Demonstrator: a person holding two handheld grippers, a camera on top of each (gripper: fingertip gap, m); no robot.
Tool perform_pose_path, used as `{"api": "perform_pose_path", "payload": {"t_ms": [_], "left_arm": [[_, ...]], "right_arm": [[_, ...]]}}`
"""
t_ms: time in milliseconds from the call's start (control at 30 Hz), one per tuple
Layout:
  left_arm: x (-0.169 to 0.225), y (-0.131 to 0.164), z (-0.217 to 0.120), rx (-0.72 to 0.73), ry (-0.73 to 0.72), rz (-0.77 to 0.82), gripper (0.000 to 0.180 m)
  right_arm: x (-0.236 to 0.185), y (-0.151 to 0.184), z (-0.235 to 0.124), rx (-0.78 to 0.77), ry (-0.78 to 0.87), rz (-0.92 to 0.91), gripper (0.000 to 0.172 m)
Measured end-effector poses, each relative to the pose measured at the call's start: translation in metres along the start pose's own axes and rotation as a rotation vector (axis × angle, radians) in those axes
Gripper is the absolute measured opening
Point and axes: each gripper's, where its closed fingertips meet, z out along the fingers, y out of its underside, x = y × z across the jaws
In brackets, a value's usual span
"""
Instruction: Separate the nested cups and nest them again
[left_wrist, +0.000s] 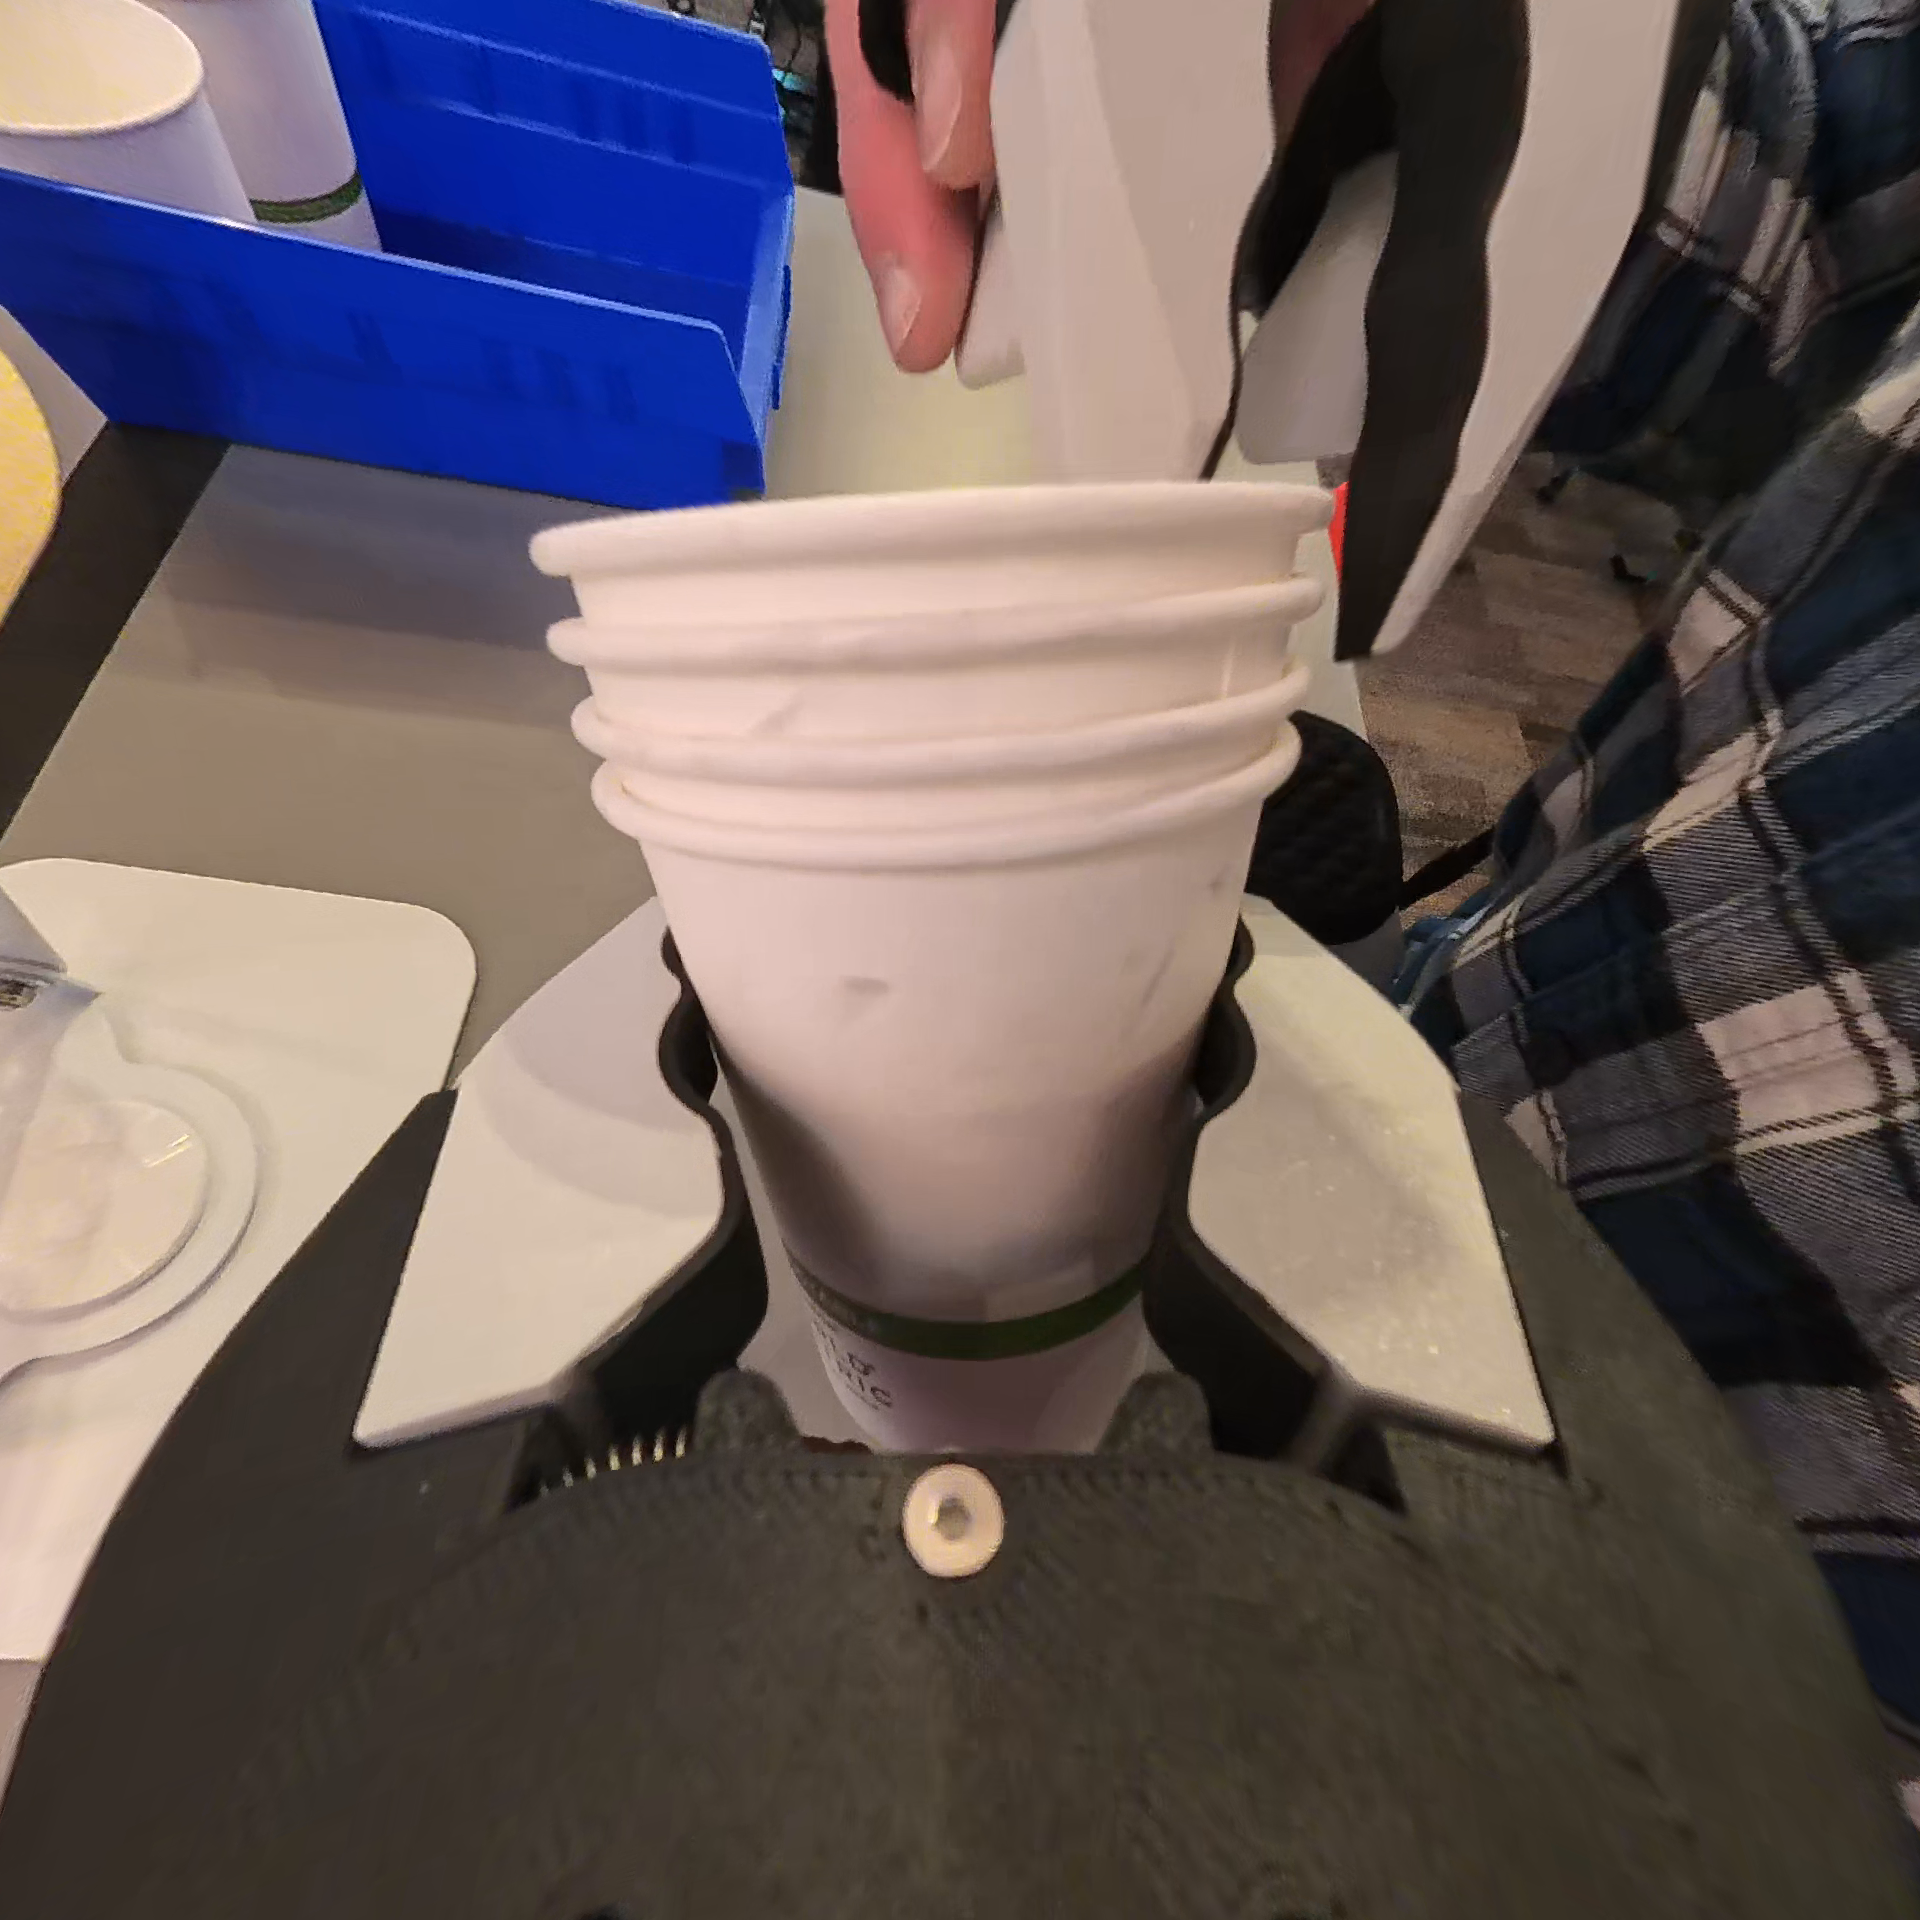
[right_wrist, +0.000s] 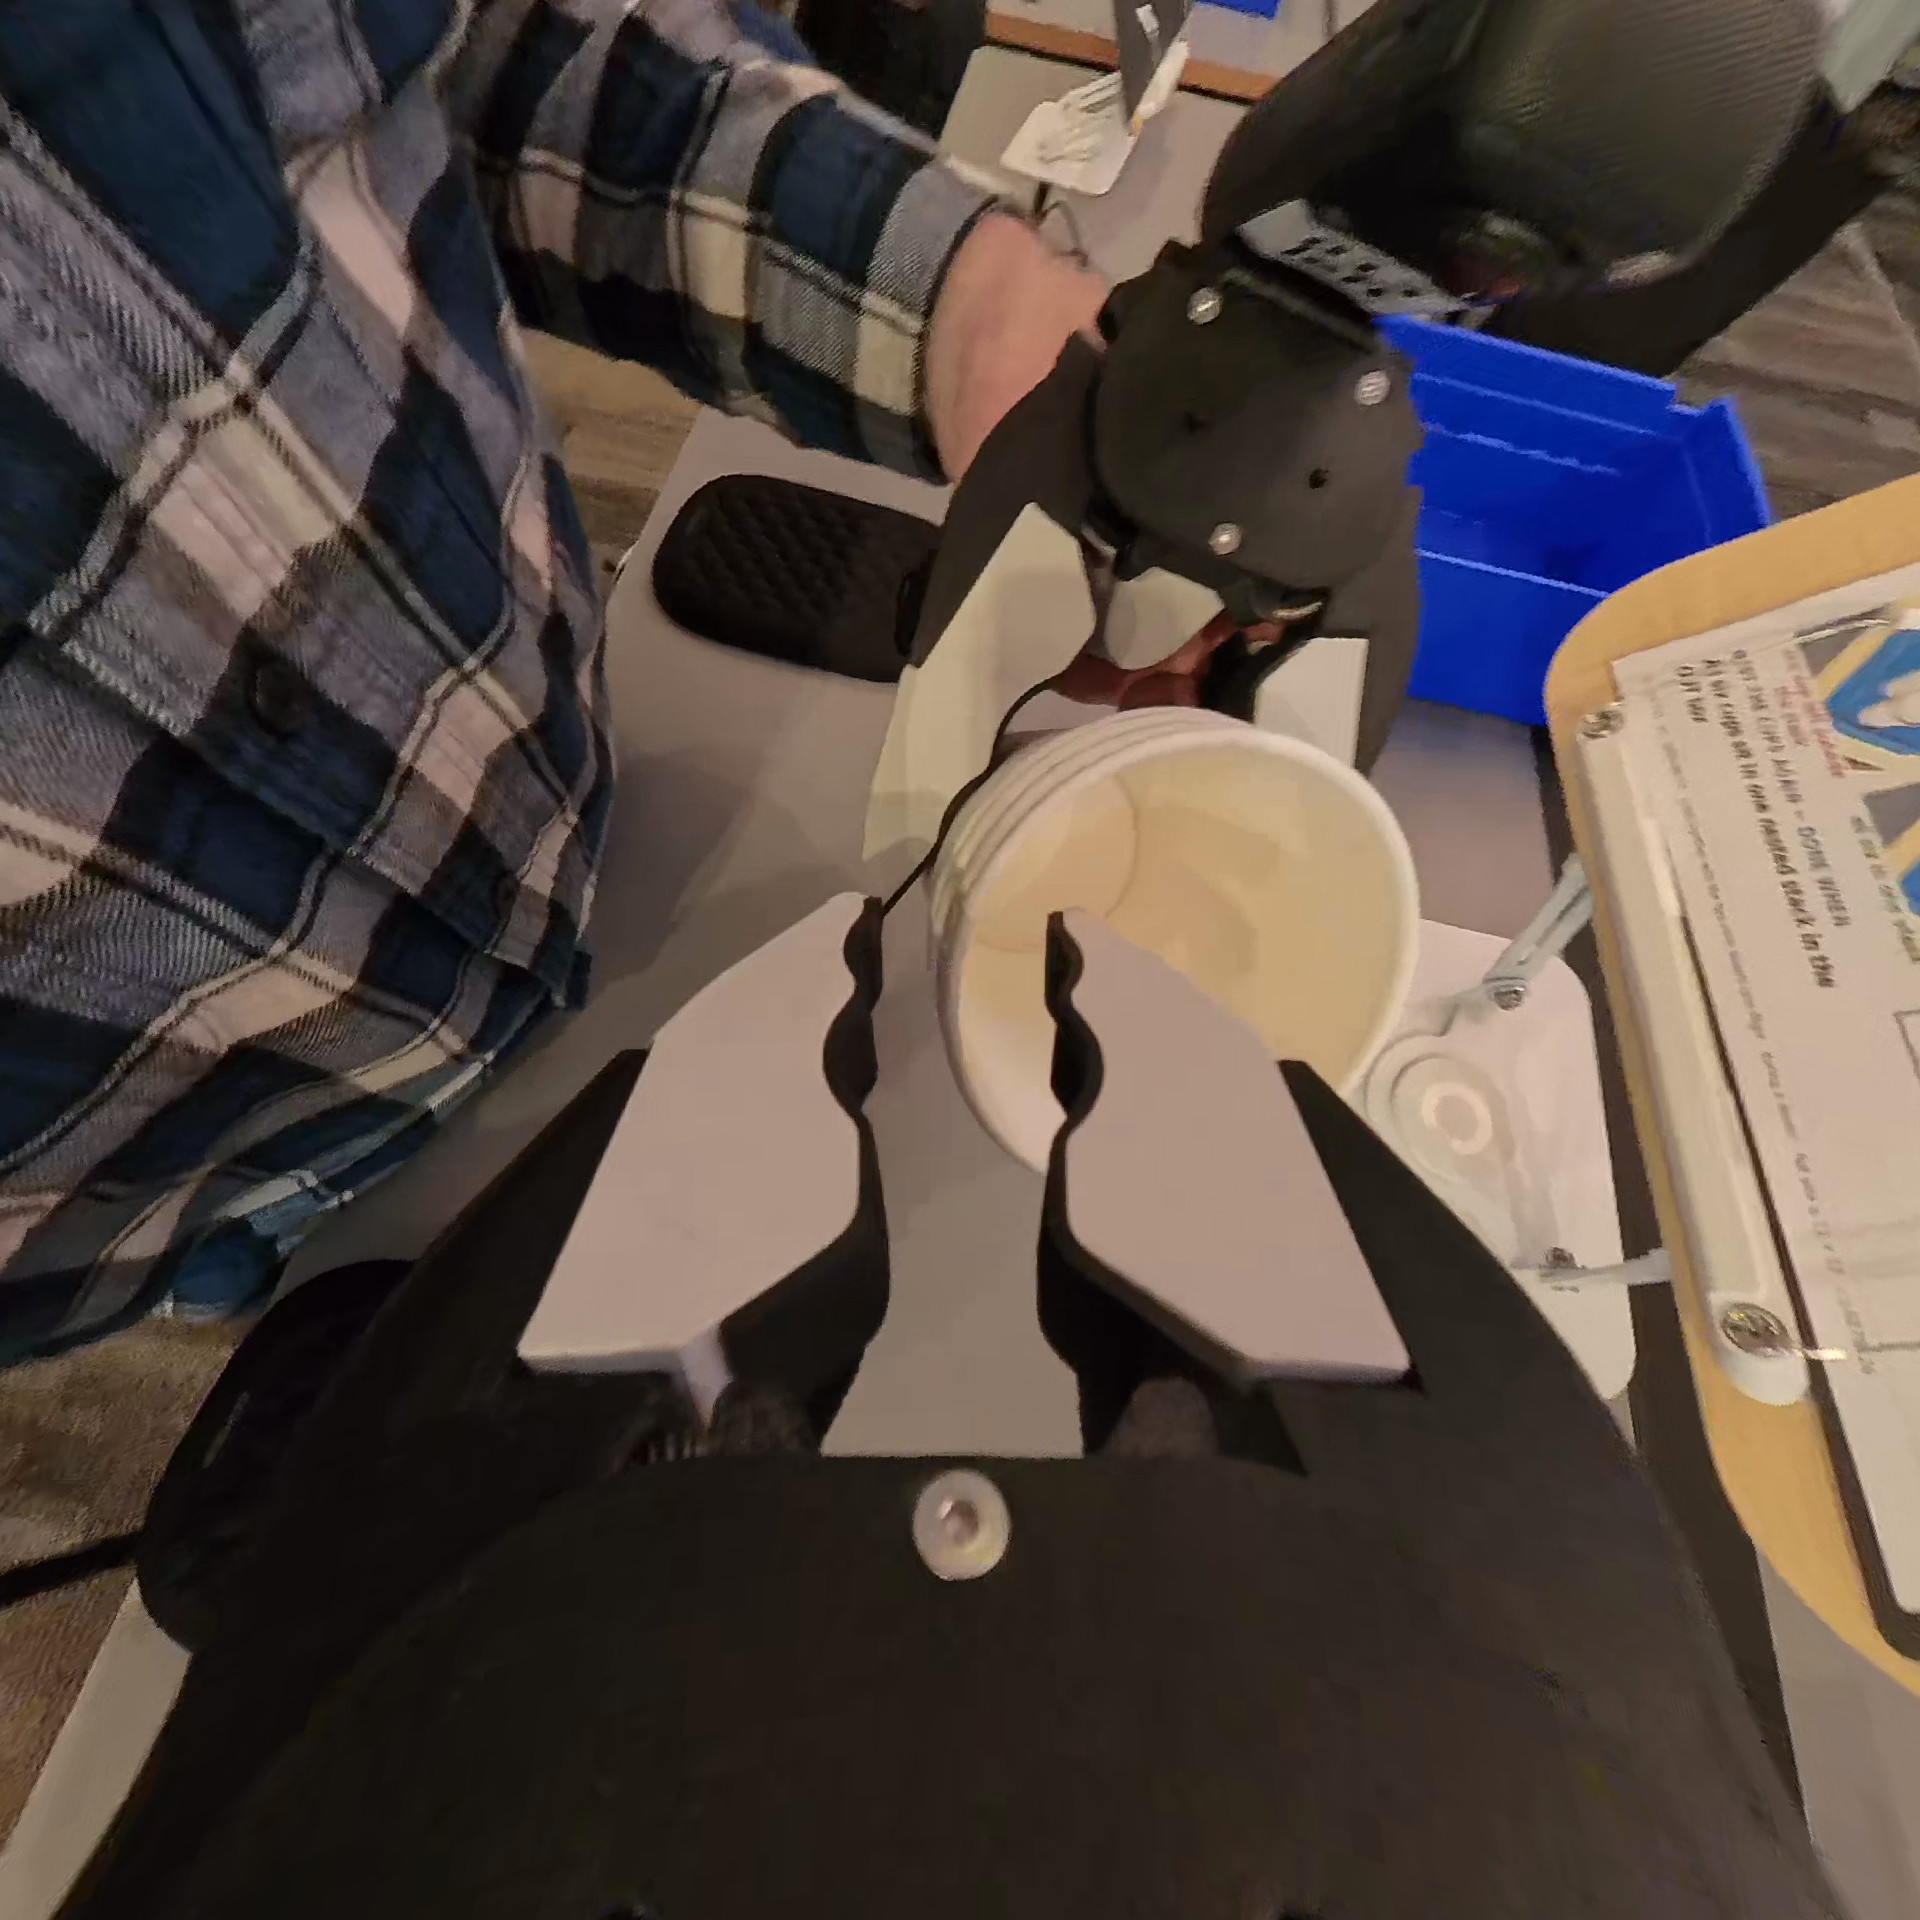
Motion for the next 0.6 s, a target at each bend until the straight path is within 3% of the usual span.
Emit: {"api": "perform_pose_path", "payload": {"t_ms": [200,600], "left_arm": [[-0.012,-0.002,0.000,0.001,-0.087,0.003,0.093],[-0.032,-0.012,-0.006,0.073,-0.218,-0.024,0.093]], "right_arm": [[0.015,-0.011,-0.008,0.071,0.086,0.117,0.005],[0.035,-0.010,-0.013,0.070,0.211,0.210,0.003]]}}
